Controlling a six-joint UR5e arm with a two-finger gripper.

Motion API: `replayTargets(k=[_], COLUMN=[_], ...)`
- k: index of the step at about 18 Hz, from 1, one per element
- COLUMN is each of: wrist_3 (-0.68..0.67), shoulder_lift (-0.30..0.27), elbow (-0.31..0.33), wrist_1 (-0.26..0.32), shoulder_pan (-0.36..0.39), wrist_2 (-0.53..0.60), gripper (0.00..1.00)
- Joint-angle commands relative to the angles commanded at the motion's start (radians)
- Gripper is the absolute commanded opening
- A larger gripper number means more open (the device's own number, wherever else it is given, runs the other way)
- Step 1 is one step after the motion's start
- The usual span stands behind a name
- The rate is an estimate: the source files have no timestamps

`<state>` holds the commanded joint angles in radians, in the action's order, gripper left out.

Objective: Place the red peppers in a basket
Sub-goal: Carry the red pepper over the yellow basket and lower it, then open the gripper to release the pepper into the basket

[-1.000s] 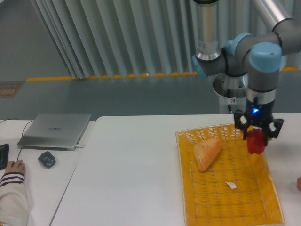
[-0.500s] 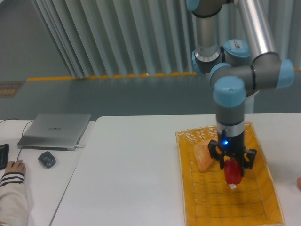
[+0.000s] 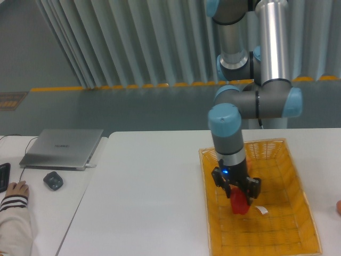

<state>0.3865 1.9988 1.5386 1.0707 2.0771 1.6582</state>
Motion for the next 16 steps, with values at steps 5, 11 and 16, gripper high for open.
replayTargets(k=[5, 11, 16], wrist_3=[0.038, 0.117, 0.392], shoulder_lift=[-0.003, -0.049, -0.109], elbow=[-0.002, -0.014, 0.0], wrist_1=[-0.003, -0.02, -0.003], shoulder_pan=[0.001, 0.054, 0.112], wrist_2=[0.026, 0.057, 0.045], gripper=[1.0, 1.0, 1.0])
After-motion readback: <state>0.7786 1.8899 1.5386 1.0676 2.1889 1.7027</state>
